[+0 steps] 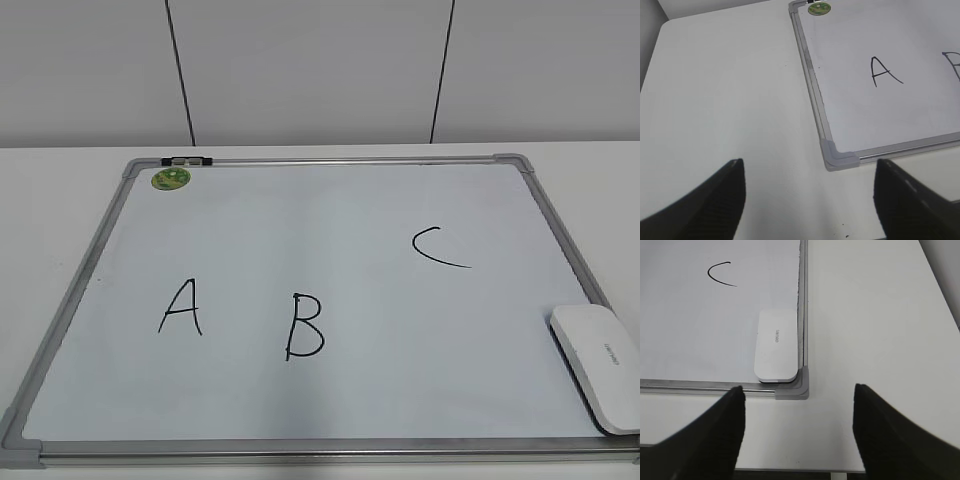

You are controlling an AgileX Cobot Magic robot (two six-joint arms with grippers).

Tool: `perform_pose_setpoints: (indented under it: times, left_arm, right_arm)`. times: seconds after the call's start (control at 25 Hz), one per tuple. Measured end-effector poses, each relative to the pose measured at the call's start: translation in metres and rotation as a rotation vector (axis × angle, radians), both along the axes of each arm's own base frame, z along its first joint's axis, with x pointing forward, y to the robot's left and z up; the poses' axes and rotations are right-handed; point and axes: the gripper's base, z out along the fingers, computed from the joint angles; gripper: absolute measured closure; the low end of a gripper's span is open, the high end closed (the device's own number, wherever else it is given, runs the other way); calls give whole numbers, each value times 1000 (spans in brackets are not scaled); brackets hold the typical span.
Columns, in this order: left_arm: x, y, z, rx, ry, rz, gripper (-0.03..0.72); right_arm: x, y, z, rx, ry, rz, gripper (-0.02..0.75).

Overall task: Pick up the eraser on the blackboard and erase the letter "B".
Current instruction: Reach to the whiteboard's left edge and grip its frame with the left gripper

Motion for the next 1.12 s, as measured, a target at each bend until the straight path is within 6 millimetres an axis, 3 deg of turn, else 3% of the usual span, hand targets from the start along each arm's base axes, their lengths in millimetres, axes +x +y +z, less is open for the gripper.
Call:
perform_pose_setpoints:
  times: [0.76,0.92,1.12]
  left_arm:
    - [2,-1,0,-6,15,-4,95]
    - [22,-2,6,-9,86,-4,96]
    - [70,-6,22,-63,136,-11,96]
  right_arm:
    - [0,0,0,0,0,0,237]
    - [0,0,0,0,0,0,237]
    - [0,0,0,0,0,0,237]
